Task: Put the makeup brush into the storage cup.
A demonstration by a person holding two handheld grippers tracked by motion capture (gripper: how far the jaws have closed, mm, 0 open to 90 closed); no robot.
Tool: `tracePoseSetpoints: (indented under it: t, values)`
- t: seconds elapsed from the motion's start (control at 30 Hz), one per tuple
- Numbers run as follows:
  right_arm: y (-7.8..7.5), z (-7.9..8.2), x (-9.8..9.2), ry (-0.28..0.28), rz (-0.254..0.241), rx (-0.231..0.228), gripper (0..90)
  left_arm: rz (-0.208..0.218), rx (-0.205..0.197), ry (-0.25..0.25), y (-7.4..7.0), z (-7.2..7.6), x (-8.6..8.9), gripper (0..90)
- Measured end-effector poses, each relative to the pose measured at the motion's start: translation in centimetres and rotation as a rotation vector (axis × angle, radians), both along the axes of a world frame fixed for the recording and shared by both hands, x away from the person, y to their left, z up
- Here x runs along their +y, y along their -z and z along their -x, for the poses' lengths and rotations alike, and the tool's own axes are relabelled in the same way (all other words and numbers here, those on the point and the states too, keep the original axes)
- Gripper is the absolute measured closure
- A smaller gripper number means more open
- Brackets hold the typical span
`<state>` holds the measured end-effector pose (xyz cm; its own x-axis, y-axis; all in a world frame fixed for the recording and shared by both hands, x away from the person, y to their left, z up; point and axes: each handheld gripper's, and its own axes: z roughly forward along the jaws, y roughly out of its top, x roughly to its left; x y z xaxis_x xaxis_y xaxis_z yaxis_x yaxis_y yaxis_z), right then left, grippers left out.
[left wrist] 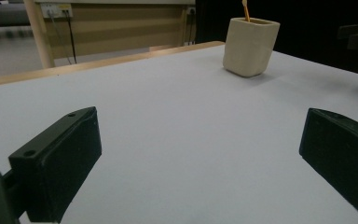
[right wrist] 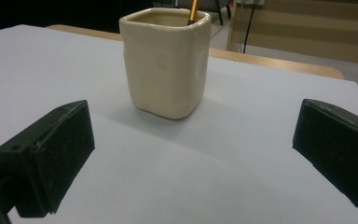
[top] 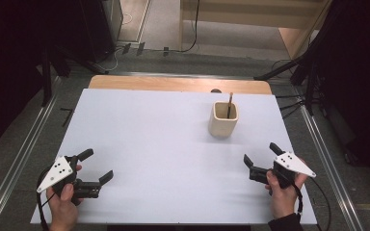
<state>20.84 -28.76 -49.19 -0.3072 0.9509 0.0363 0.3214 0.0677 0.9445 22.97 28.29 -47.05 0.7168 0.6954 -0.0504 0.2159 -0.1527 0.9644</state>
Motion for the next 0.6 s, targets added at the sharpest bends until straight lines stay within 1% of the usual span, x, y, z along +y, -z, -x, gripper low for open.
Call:
tracePoseSetpoints:
  t: [0.13, 0.47, 0.6]
  values:
    - [0.2, 0.4, 0.0, -0.011, 0.006, 0.008, 0.0, 0.002, -0.001, -0.006, 0.0, 0.0, 0.1, 0.0]
    - [0.2, 1.3, -0.4, -0.021, 0.008, 0.003, 0.0, 0.005, -0.001, -0.008, 0.0, 0.1, 0.1, 0.0]
    - [0.3, 1.6, -0.5, -0.023, 0.006, 0.01, 0.0, 0.005, -0.001, -0.008, 0.0, 0.1, 0.1, 0.0]
